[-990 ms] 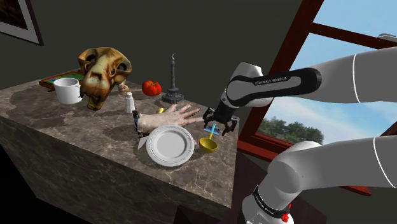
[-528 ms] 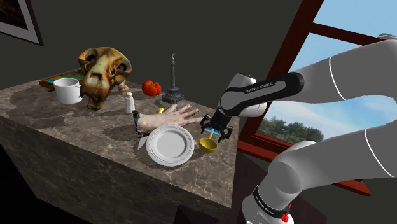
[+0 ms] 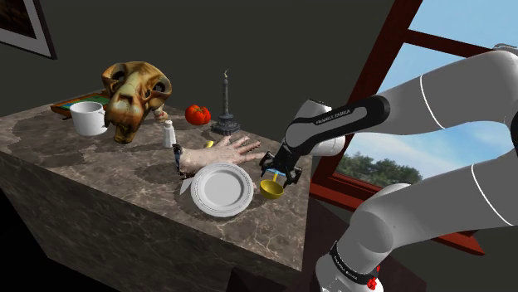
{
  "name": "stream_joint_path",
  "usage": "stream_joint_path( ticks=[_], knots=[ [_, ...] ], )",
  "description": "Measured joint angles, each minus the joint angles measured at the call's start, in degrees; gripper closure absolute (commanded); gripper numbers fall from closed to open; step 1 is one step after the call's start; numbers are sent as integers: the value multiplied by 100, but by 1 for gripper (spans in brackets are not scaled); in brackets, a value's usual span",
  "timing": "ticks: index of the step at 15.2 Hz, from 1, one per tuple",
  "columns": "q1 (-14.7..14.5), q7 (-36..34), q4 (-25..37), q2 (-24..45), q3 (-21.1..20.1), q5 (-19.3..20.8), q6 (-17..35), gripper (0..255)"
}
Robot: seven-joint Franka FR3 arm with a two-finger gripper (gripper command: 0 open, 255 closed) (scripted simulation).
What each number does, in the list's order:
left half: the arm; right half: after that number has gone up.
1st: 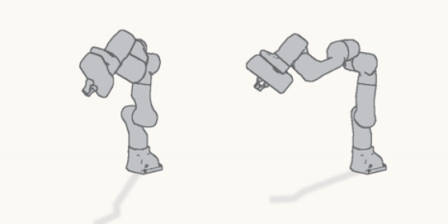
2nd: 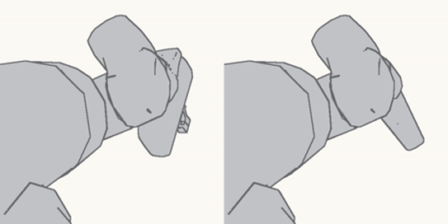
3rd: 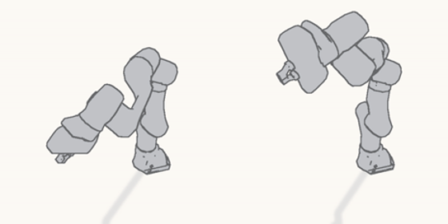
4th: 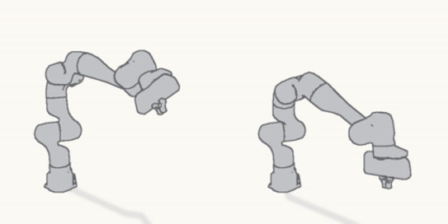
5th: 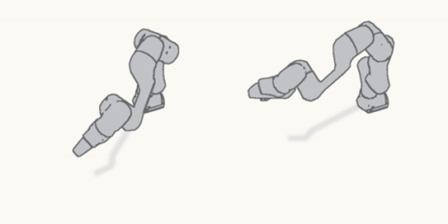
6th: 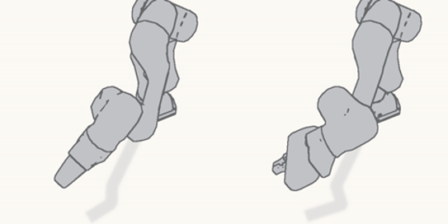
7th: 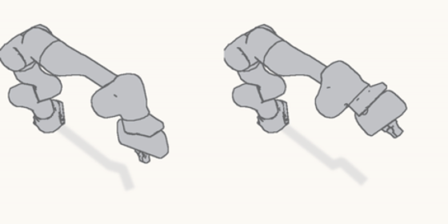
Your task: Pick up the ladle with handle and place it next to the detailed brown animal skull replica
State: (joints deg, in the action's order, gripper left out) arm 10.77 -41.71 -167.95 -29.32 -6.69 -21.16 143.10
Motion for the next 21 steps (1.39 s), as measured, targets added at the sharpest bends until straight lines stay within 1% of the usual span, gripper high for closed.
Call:
stream_joint_path(
  ticks=[1,11,14,21],
  knots=[
    [0,0,0,1,0,0,1,255],
    [3,-1,5,-5,3,2,-3,255],
    [46,-50,65,-158,4,71,-220,255],
    [152,-241,331,-684,3,269,-1001,255]
  ],
)
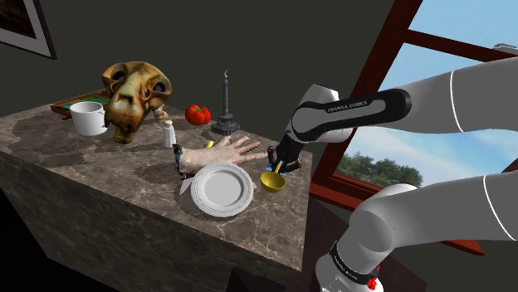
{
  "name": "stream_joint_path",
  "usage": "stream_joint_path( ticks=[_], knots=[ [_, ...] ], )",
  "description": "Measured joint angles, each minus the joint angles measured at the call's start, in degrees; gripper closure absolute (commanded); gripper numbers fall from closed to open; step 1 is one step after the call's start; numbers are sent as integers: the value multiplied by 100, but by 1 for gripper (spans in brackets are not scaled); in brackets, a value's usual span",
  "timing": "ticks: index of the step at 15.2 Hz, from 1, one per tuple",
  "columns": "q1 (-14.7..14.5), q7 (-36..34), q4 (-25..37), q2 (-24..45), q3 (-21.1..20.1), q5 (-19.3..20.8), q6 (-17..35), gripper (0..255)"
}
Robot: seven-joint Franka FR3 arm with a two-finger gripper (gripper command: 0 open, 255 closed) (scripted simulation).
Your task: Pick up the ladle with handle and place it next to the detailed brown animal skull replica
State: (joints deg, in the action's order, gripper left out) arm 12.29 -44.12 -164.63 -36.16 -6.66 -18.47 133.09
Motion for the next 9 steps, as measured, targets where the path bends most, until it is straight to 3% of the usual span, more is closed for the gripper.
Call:
stream_joint_path(
  ticks=[9],
  knots=[
    [85,-184,436,-462,34,181,-889,255]
  ],
)
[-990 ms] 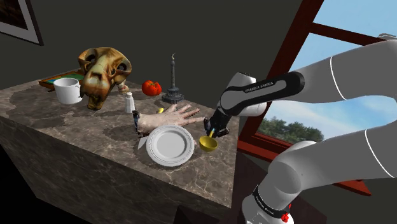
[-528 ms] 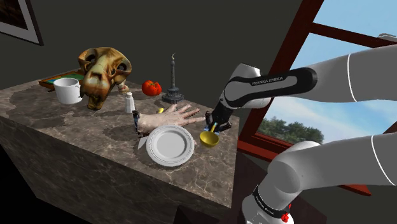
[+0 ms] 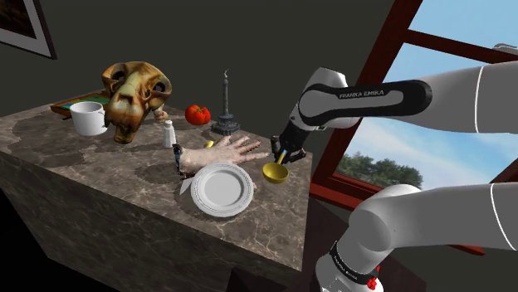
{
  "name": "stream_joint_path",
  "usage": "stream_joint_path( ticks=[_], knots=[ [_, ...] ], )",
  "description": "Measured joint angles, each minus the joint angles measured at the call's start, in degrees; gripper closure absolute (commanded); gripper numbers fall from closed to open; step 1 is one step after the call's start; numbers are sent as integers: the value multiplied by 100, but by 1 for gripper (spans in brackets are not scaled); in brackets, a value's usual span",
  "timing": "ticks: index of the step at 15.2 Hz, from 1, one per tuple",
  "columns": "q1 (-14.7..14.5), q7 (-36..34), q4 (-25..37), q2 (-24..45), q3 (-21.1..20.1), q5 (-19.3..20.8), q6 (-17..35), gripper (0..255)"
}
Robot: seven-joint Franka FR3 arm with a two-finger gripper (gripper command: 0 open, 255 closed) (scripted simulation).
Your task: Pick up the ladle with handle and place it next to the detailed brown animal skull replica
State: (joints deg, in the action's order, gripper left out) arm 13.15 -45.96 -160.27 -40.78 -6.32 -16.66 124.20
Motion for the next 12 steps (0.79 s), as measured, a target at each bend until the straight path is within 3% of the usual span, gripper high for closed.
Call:
stream_joint_path(
  ticks=[12],
  knots=[
    [76,-191,764,-318,76,181,-1071,255]
  ],
)
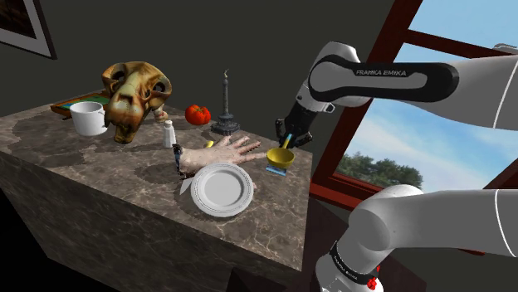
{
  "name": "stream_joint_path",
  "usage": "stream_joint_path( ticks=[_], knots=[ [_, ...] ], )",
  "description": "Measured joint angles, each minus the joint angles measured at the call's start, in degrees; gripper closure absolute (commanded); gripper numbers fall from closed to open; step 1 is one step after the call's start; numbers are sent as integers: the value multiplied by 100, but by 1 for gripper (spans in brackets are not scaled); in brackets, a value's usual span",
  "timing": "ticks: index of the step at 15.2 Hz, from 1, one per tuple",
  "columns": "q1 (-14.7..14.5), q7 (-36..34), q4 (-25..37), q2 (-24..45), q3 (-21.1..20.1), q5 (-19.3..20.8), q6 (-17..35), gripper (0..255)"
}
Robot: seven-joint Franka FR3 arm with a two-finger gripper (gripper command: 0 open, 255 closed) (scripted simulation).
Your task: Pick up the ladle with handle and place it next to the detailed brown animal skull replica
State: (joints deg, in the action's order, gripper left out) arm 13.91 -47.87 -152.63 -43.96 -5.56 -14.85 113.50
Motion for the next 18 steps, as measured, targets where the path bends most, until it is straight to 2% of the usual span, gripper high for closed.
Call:
stream_joint_path(
  ticks=[18],
  knots=[
    [51,-230,1366,-1,111,169,-1351,255]
  ],
)
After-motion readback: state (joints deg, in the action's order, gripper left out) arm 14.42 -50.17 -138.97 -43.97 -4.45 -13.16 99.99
